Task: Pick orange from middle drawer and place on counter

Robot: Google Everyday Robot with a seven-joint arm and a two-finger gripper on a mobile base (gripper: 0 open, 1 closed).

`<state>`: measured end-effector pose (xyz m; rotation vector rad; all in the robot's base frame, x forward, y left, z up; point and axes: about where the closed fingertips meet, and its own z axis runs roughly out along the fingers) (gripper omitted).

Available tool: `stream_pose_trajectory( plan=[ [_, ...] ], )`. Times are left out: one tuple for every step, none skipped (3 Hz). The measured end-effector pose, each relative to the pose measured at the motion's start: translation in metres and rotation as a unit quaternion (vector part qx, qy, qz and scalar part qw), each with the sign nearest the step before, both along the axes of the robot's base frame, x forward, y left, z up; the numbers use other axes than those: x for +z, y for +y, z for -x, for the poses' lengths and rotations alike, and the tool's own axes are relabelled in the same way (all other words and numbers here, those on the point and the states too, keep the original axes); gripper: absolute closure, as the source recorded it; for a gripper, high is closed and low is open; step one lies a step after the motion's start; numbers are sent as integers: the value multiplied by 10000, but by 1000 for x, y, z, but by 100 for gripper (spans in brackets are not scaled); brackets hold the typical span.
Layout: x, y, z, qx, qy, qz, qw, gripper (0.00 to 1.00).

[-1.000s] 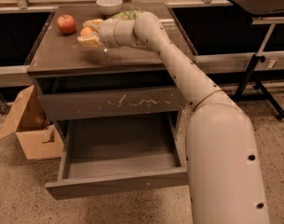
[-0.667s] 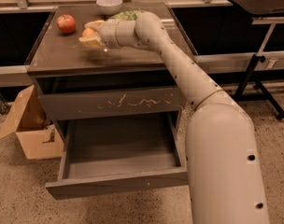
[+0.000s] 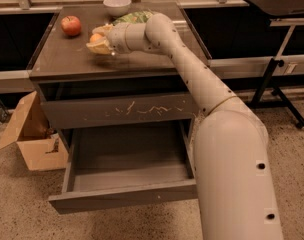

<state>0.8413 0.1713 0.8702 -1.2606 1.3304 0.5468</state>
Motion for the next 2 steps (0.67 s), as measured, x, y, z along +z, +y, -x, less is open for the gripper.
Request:
stream_pose_trajectory(
  plan=[
    [-8,-2,-1,-34,133,-24,9999,21],
    [-11,-5,-1,-70,163,-16,9998,0]
  ],
)
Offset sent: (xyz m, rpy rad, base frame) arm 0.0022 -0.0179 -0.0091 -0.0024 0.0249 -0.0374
